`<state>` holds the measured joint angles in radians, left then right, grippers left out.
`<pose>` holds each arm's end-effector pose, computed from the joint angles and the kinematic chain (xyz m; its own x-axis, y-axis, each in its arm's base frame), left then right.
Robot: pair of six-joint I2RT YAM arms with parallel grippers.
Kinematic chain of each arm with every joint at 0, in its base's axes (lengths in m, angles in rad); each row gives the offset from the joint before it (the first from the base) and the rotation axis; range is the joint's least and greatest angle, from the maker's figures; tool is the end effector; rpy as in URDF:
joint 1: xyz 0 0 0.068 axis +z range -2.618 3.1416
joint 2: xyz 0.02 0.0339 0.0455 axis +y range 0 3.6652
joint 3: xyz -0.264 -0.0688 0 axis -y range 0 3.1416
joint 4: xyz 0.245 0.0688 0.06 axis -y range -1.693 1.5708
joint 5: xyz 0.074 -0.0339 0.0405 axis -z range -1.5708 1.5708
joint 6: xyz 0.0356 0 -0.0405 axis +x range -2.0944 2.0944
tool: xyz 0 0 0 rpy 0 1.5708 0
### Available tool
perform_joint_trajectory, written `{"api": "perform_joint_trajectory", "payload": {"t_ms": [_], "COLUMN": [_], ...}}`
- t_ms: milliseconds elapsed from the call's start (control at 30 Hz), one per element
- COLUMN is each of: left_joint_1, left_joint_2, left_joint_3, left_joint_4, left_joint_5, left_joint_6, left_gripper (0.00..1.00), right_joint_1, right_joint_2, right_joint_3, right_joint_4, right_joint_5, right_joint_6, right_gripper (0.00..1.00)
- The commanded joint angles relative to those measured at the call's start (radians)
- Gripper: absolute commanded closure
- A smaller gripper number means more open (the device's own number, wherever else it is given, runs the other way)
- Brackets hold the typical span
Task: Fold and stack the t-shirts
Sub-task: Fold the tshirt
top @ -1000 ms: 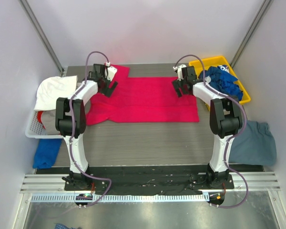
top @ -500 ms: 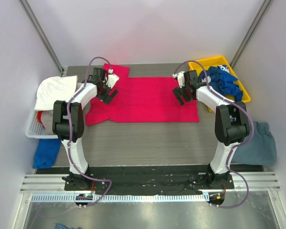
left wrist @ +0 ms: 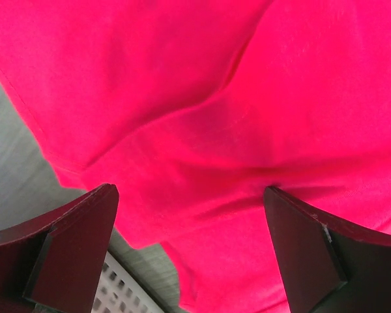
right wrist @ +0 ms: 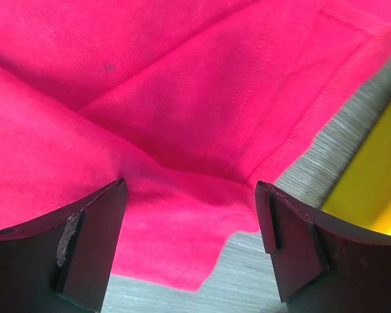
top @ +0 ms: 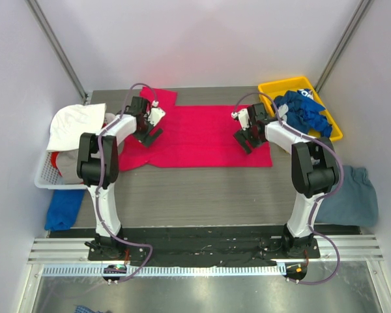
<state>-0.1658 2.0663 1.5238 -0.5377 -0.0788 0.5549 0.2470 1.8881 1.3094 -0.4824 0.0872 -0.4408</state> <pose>0.4324 -0.0695 0.1741 -0.6720 0.6450 -0.3639 0.5671 0.7642 0.3072 0.3825 0.0933 0.1850 -0.6792 -0.6096 -0.4088 -0.5441 0.7920 -0.2769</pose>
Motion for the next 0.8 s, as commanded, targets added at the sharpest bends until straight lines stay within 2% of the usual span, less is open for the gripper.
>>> {"api": "perform_joint_trajectory", "payload": {"t_ms": [0,333,767], "left_joint_1": [-0.011,-0.029,-0.087], "left_joint_2": [0.048,0.058,-0.109], "left_joint_3": [0.035,0.001,-0.264], "left_joint_4": [-0.011,-0.044,-0.090], "left_joint_5": [-0.029,-0.039,-0.078], "left_joint_6": [0.026,0.054,0.112], "left_gripper": [0.00,0.00,0.00], "right_joint_1": [0.006,0.006,0.011], "right_joint_2": [0.052,0.140,-0.056], "right_joint_3": [0.001,0.001,-0.159], "right_joint_4": [0.021,0.013,-0.146], "right_joint_5": [0.019,0.026,0.066], "right_joint_6": [-0.036,-0.085,-0.205], "right_gripper": [0.13,0.15,0.16]}}
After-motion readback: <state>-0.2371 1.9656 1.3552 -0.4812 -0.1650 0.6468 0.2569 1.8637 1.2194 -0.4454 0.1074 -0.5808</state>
